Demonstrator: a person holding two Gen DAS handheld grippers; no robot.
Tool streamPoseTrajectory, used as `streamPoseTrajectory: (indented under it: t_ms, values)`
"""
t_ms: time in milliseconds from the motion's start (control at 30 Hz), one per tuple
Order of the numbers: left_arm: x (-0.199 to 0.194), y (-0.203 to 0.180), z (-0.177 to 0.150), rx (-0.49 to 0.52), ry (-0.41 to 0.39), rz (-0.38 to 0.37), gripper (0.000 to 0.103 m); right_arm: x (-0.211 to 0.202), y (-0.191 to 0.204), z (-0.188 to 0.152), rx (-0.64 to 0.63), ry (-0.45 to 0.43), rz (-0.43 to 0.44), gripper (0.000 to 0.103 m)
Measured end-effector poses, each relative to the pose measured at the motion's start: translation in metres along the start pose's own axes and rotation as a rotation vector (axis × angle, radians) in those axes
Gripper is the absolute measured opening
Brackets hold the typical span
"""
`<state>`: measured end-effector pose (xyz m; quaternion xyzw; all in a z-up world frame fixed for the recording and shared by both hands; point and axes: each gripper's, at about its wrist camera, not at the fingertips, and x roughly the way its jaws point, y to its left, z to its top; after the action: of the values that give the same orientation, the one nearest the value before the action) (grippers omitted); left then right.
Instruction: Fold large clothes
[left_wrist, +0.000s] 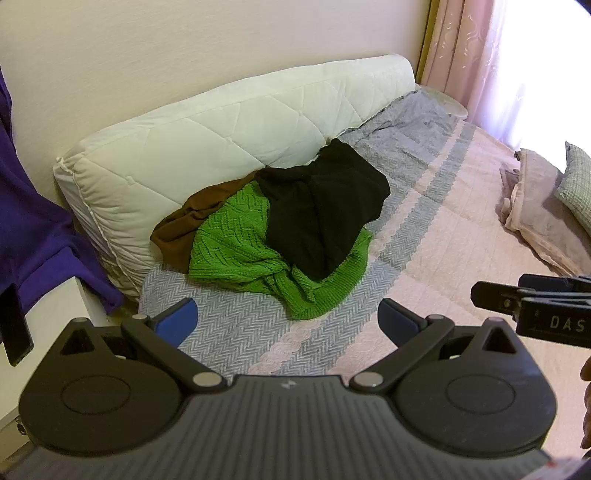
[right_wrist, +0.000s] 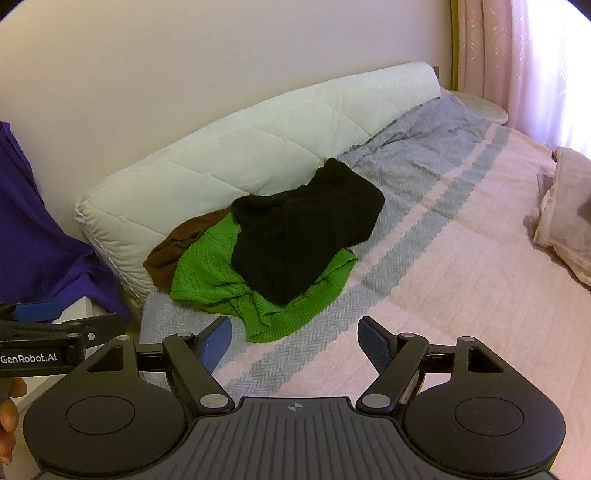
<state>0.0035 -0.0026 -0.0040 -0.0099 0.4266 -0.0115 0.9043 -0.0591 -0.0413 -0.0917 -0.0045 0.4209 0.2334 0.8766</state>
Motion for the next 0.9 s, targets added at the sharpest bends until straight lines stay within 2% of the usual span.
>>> streamPoseTrajectory:
  t_ms: [900]
  values:
    - [-0.0035, -0.0062, 0.0000, 0.003, -0.004, -0.015, 0.102, -0.0007, 0.0039, 0.0016, -0.006, 0.008, -0.007, 0.073]
